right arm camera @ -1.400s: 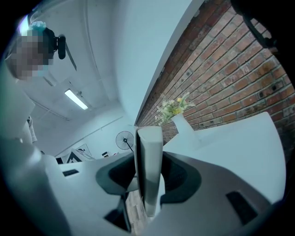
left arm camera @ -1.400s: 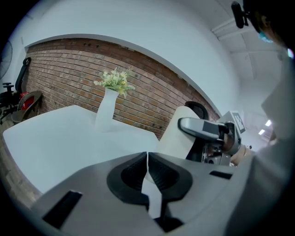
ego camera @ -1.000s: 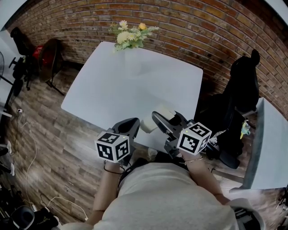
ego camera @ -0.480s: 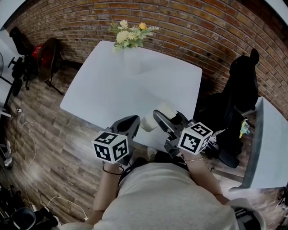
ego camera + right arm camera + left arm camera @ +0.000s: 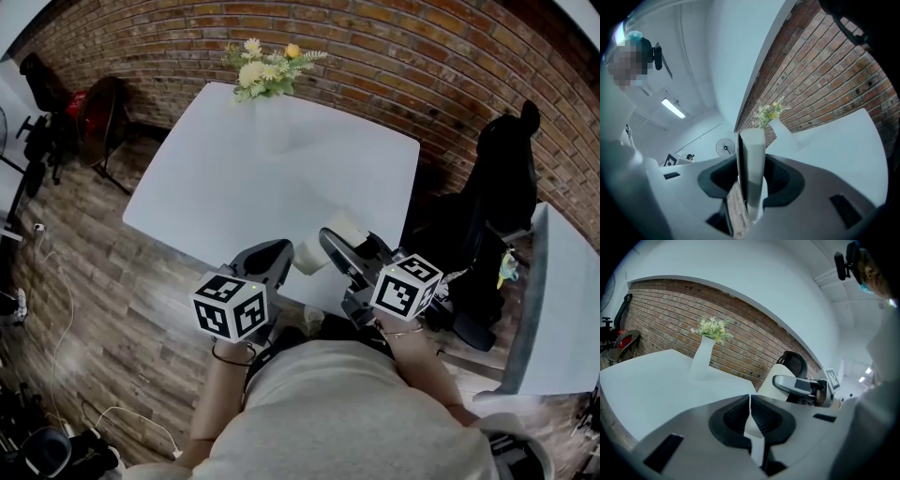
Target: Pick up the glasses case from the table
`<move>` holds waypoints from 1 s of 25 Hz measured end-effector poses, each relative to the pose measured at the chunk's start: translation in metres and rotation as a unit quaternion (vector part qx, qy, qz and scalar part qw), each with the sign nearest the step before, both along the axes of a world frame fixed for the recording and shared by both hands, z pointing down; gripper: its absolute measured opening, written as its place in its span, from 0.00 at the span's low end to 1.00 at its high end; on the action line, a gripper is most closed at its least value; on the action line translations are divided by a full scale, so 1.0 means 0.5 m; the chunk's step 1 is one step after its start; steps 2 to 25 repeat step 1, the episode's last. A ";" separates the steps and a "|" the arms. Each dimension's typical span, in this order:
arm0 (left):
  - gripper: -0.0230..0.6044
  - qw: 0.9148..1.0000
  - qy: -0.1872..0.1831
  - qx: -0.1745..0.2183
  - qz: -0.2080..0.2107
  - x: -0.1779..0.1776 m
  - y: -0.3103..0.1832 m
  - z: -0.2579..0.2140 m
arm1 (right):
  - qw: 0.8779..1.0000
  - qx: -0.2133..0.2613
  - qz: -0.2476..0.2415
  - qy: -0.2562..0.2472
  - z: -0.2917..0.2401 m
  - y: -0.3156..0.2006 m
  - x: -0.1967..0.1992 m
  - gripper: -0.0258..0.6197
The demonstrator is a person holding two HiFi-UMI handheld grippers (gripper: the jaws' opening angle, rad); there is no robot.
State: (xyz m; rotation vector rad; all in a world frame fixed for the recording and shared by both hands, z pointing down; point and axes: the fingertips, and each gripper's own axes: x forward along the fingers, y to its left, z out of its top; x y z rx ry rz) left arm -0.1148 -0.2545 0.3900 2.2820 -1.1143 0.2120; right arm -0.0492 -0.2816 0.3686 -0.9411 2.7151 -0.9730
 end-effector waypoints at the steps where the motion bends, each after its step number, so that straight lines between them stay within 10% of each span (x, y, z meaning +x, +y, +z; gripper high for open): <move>1: 0.06 1.000 -0.001 -0.001 0.001 0.001 0.000 0.002 | 1.000 -0.002 0.001 -0.002 0.002 -0.001 0.002 0.28; 25: 0.06 1.000 -0.001 -0.001 0.001 0.001 0.000 0.002 | 1.000 -0.002 0.001 -0.002 0.002 -0.001 0.002 0.28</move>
